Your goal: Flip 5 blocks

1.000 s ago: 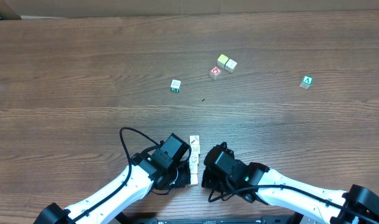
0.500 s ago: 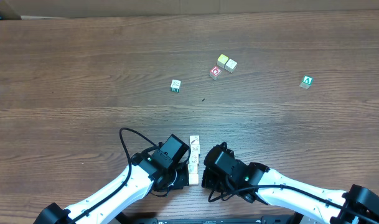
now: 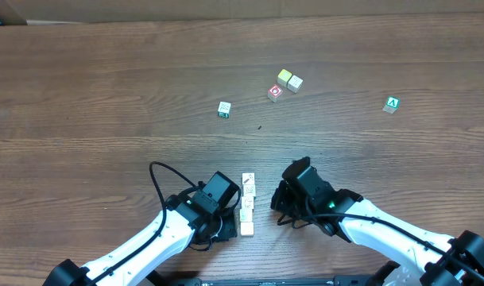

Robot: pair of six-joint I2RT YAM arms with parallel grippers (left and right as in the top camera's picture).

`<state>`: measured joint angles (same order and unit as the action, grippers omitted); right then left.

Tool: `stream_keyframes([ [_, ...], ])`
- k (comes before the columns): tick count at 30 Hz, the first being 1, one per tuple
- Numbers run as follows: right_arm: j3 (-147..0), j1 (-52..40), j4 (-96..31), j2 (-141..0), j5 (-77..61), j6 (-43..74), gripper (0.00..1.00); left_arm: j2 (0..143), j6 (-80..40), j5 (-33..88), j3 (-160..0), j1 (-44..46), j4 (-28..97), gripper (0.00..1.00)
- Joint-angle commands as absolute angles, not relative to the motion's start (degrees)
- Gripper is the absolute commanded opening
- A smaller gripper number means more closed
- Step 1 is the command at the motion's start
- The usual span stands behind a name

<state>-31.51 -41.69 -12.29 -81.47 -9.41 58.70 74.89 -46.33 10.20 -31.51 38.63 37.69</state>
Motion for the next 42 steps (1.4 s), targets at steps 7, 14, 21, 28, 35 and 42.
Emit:
stream_keyframes([
  [7, -31.92, -41.56, -6.09, -85.67, -10.09, 54.57, 0.04, 74.19, -44.75, 9.5, -31.29, 38.24, 37.71, 0.04],
  [14, -31.92, -41.56, -2.59, -89.45, -10.57, 53.84, 0.04, 74.19, -44.75, 10.11, -31.29, 38.24, 37.69, 0.04],
  [21, -31.92, -41.56, -1.69, -89.78, -10.83, 52.23, 0.04, 74.19, -44.75, 10.09, -31.29, 38.24, 37.69, 0.04],
  [28, -31.92, -42.17, -0.19, -89.78, -12.27, 49.69, 0.04, 74.19, -44.75, 10.13, -31.29, 38.24, 37.69, 0.04],
  [35, -31.92, -43.4, 0.84, -89.78, -12.29, 49.21, 0.04, 74.19, -44.75, 10.13, -31.29, 38.26, 37.69, 0.04],
  [42, -31.92, -43.4, 0.84, -89.78, -12.71, 48.95, 0.04, 74.19, -44.75, 6.52, -31.29, 38.24, 37.01, 0.05],
])
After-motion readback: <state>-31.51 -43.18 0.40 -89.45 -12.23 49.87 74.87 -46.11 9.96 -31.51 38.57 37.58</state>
